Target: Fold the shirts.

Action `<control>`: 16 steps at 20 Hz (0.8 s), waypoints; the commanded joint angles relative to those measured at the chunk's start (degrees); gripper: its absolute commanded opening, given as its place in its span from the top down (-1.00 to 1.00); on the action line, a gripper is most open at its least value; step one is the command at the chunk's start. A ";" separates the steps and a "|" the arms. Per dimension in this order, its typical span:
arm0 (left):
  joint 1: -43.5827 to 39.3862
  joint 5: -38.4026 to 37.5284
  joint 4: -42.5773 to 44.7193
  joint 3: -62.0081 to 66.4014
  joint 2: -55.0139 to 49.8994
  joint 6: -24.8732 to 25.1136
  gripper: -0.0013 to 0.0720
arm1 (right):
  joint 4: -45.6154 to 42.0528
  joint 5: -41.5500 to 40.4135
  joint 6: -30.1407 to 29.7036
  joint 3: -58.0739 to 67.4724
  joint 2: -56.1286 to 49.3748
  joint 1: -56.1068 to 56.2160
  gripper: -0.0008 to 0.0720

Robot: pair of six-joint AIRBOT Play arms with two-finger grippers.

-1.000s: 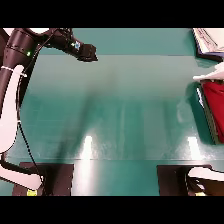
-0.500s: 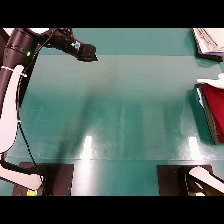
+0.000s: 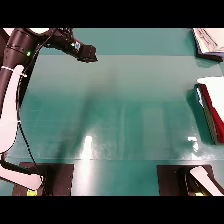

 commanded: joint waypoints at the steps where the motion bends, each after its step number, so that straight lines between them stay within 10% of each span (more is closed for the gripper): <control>1: 0.00 0.09 0.02 0.00 0.04 0.02 0.89 | -2.73 0.33 4.39 -2.97 1.03 -0.52 -0.64; 8: 0.00 -0.24 -0.07 0.00 0.04 -0.09 0.89 | 17.75 -5.01 4.35 -2.97 1.03 16.24 -0.52; 11: 0.00 0.61 -0.04 0.00 0.04 -0.09 0.89 | 17.51 -7.41 4.33 -2.97 1.01 25.79 0.89; 16: 0.00 1.09 -0.04 0.00 0.04 -0.09 0.89 | 17.25 -14.34 4.31 -2.99 1.01 35.89 0.93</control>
